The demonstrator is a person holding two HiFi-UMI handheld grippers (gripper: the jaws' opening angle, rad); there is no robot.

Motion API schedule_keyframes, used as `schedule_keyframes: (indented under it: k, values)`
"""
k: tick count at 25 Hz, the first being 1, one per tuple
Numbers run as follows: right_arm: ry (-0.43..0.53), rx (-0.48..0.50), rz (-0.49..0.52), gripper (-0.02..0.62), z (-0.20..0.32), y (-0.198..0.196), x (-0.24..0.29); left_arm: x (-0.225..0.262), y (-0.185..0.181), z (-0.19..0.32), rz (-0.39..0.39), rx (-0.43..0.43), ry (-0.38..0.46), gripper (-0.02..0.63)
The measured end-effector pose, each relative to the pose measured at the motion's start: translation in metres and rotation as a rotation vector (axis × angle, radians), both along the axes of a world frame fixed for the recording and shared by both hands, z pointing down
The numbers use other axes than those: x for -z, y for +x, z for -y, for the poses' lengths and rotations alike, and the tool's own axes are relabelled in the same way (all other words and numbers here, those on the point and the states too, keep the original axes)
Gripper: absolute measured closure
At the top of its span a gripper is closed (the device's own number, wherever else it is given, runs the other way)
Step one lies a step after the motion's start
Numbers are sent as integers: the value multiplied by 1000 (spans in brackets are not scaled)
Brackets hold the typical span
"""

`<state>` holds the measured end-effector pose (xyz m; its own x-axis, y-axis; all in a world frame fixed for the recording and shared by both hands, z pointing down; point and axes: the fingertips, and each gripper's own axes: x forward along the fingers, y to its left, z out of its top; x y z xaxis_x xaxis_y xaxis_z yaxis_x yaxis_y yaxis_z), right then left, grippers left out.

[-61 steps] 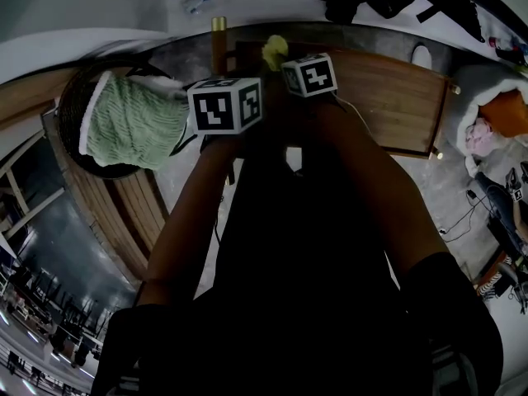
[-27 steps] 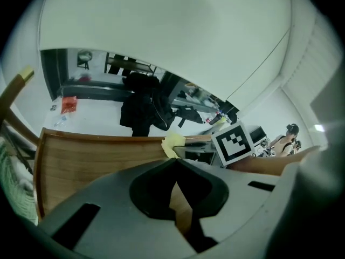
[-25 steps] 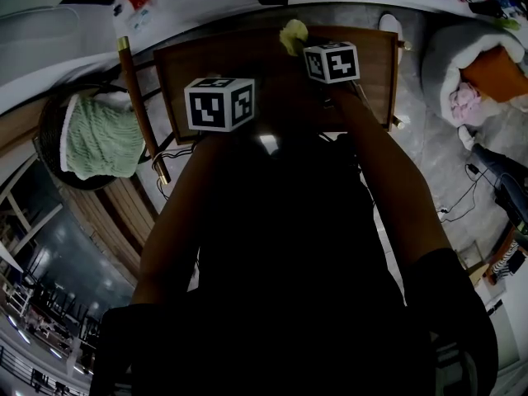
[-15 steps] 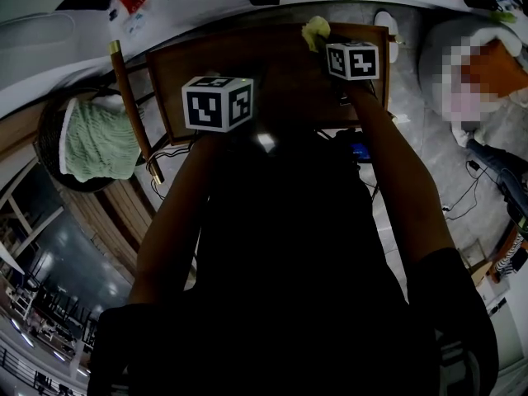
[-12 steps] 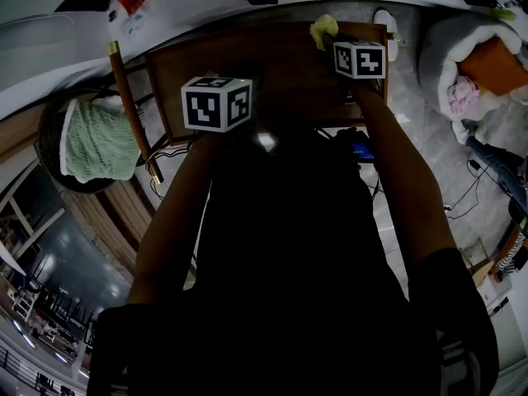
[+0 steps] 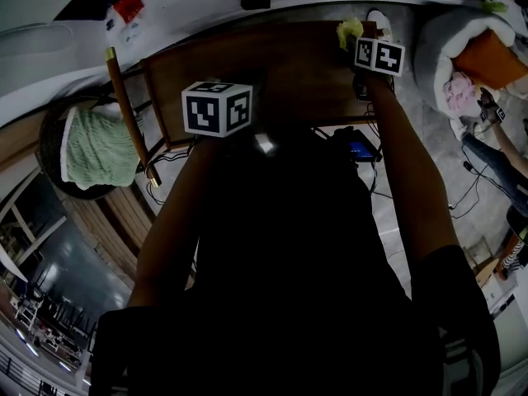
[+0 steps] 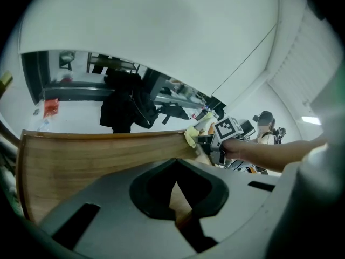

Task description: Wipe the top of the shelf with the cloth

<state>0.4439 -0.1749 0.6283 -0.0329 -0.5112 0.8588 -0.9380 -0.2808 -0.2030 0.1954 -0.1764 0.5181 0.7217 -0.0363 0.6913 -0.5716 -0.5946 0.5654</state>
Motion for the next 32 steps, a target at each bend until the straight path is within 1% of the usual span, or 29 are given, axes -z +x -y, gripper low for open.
schedule_keyframes:
  k: [5, 12, 13, 15, 17, 19, 21, 23, 25, 27, 29, 32]
  values:
    - [-39, -86, -62, 549, -11, 24, 3, 6, -1, -5, -15, -19, 1, 595]
    - [-106, -178, -171, 551, -29, 44, 8, 11, -21, -10, -24, -3, 6, 595]
    - [-95, -187, -196, 551, -29, 45, 14, 11, -26, -10, -26, 0, 6, 595]
    - [-9, -168, -228, 551, -17, 31, 34, 13, -38, -7, -35, 11, 4, 595]
    - [93, -108, -207, 551, 3, -4, 56, 16, -54, 1, -46, 37, 5, 595]
    - [167, -45, -136, 551, 23, -52, 72, 21, -73, 13, -48, 70, 11, 595]
    - [213, 16, -61, 551, 40, -103, 82, 30, -93, 26, -43, 102, 29, 595]
    - [234, 69, -5, 551, 55, -152, 87, 43, -116, 42, -40, 130, 66, 595]
    - [241, 110, 39, 551, 71, -200, 88, 58, -142, 60, -29, 156, 122, 595]
    - [243, 152, 86, 551, 87, -247, 85, 68, -170, 75, -12, 184, 159, 595]
    - [242, 202, 135, 551, 103, -296, 80, 73, -198, 86, 5, 217, 163, 595]
    - [213, 296, 192, 551, 119, -370, 65, 71, -239, 93, 38, 255, 157, 595]
